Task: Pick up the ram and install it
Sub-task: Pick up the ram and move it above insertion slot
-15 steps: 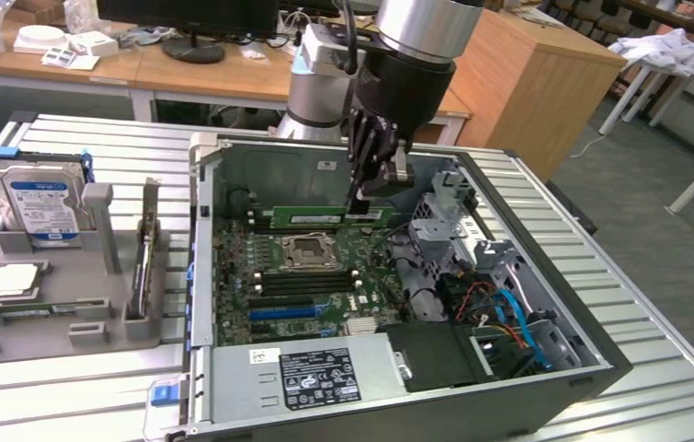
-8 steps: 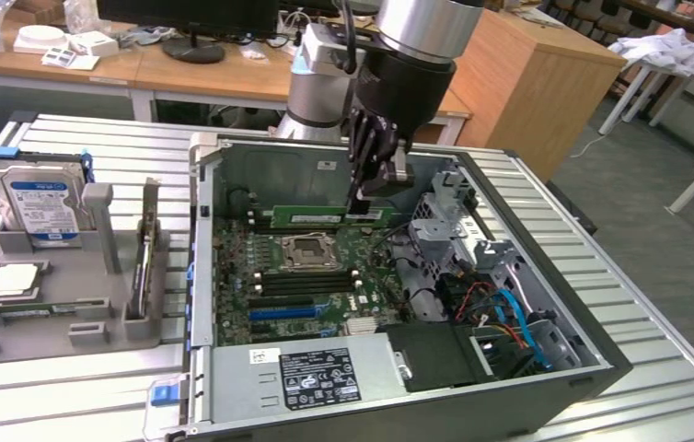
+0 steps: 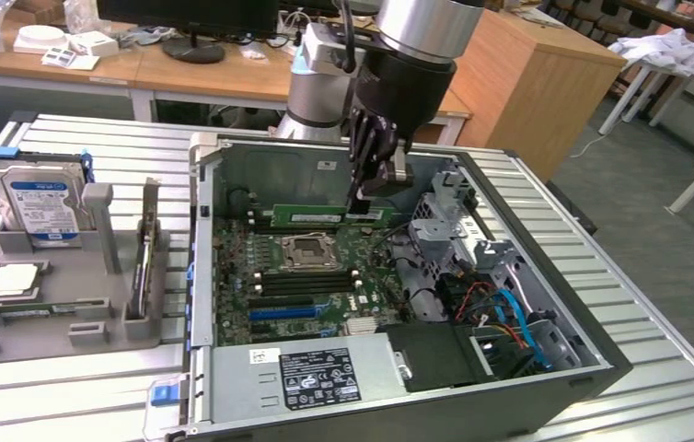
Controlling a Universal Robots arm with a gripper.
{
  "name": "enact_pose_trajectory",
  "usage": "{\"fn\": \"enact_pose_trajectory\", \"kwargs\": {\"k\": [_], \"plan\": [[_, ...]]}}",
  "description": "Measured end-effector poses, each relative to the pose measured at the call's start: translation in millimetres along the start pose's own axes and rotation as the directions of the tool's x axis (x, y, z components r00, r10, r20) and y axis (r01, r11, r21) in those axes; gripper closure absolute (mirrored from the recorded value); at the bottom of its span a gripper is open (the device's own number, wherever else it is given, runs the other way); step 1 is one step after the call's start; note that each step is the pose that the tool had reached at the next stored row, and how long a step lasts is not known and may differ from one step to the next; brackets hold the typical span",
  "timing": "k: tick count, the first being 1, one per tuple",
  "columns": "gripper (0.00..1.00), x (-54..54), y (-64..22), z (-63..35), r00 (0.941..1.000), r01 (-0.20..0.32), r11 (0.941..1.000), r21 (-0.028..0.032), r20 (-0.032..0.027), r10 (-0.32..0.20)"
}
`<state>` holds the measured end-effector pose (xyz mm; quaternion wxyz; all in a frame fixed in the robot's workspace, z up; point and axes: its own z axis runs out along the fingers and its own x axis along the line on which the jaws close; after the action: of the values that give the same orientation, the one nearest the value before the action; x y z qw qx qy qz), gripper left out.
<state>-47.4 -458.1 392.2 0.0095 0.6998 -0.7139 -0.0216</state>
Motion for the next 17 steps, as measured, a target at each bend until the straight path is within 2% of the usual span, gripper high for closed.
{"fn": "enact_pose_trajectory", "kwargs": {"k": [17], "plan": [[0.88, -12.7, 0.3, 0.8, 1.0, -0.003, 1.0, 0.0006, 0.0004, 0.003]]}}
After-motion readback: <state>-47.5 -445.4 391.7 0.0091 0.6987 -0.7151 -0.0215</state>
